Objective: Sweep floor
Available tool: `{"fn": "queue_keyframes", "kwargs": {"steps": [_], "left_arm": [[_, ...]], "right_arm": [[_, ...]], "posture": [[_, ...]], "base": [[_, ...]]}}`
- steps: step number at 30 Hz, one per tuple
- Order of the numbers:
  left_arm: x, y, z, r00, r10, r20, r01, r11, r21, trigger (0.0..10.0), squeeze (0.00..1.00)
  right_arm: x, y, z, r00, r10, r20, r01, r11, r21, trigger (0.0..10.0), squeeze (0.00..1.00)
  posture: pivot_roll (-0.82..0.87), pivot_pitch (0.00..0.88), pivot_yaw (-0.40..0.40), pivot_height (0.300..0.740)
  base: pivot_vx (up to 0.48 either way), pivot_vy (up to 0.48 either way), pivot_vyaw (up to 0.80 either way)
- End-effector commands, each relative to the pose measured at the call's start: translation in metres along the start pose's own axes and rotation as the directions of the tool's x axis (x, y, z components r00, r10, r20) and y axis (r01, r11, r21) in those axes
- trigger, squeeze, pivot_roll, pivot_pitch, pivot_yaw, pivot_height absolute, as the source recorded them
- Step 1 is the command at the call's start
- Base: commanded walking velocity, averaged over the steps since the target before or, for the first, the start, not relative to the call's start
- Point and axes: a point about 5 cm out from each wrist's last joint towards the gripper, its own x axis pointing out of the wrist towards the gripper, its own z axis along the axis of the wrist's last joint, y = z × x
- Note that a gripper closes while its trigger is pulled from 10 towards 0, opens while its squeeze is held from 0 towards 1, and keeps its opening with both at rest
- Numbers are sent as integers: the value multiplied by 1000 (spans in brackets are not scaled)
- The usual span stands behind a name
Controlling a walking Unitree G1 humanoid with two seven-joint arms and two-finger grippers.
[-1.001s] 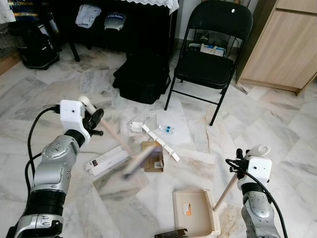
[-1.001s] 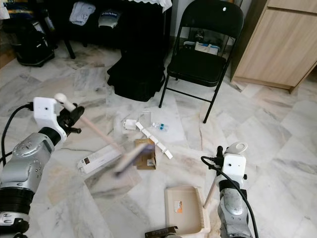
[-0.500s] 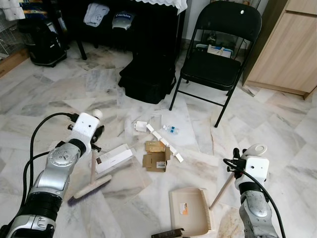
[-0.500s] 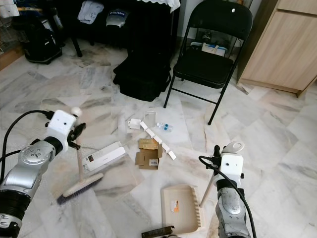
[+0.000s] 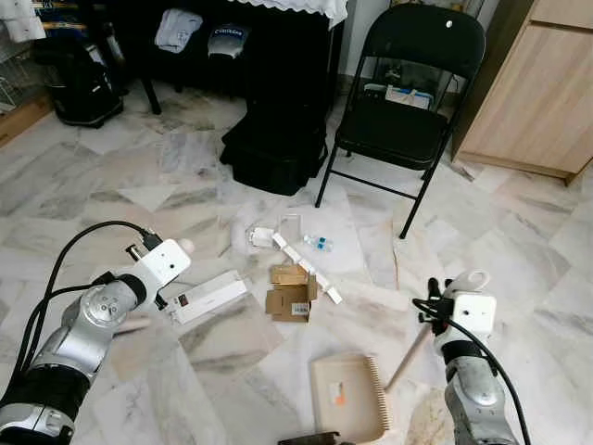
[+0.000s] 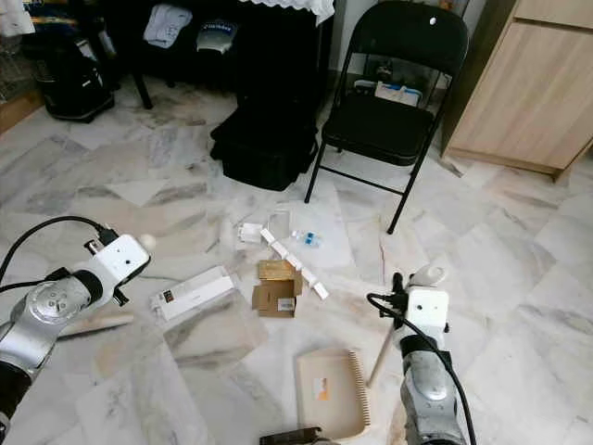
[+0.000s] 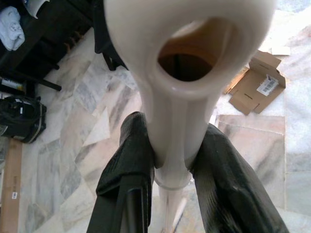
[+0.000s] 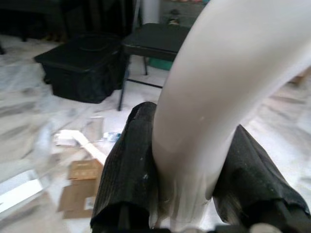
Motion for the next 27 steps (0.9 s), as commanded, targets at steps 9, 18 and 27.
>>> {"fn": "queue_keyframes", "kwargs": {"steps": [9,18,27], "left_arm": [[8,-3,8,999,32,23,-33,998,53,10000,0],[11,-10,8,1000,21,19,-22,999,33,10000,0],[10,7,0,992,119,-47,-115,991,67,10000,0]], "right_arm": [[-1,21,-7,985,165,-42,-163,985,60,10000,0],[-2,15,-11,994,89,-55,-87,995,40,10000,0],[-1,9,-15,996,35,-80,-35,999,-1,10000,0]], "posture": [[-119,110,-20,740],[-119,91,-12,740],[-105,65,2,740]], "base": [[0,0,0],[0,0,0],[0,0,0]]}}
